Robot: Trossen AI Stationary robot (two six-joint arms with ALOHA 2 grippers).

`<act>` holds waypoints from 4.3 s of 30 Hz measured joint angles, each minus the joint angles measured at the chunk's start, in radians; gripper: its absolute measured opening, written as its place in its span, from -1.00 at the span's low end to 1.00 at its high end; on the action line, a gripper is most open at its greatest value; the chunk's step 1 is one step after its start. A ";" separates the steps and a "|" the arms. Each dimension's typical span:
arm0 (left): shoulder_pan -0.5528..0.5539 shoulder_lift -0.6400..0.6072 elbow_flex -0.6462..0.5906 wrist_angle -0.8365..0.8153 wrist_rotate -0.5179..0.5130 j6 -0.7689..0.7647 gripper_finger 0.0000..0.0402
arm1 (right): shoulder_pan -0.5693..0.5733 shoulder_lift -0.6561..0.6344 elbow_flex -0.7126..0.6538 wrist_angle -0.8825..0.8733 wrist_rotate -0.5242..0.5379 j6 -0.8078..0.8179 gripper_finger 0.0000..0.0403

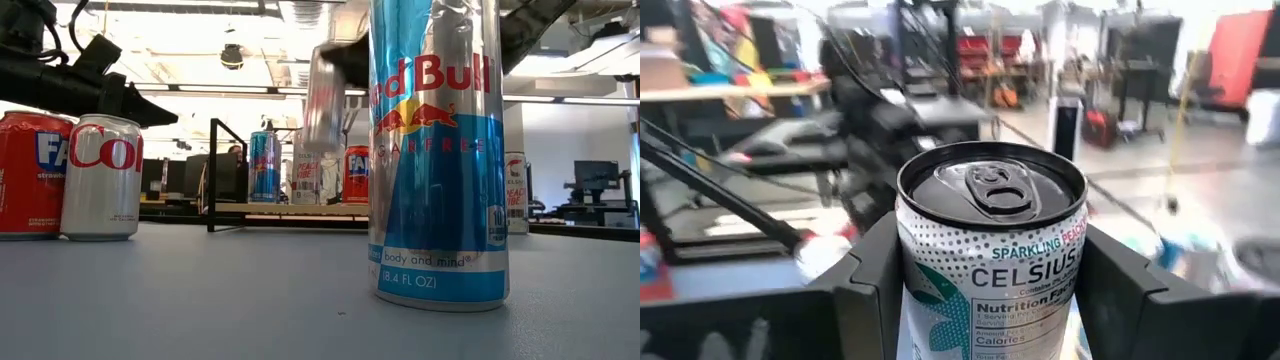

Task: Place canned beverage on shelf
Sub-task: Put the bottom white-pink soda can on the shelf aligned with the other white-pink soda can

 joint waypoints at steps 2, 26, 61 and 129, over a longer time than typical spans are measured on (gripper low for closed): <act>0.000 0.000 0.000 0.000 0.000 0.000 0.20 | -0.020 0.052 0.026 0.000 0.000 0.001 0.03; 0.000 0.000 0.000 0.000 0.004 0.000 0.20 | -0.126 0.349 0.283 -0.129 0.090 -0.094 0.10; 0.000 0.000 0.000 0.000 0.000 0.000 0.20 | -0.062 0.094 0.281 -0.260 0.145 -0.121 0.73; 0.000 0.000 0.000 0.000 0.000 0.000 0.20 | 0.161 0.057 0.277 -0.465 0.139 -0.173 0.65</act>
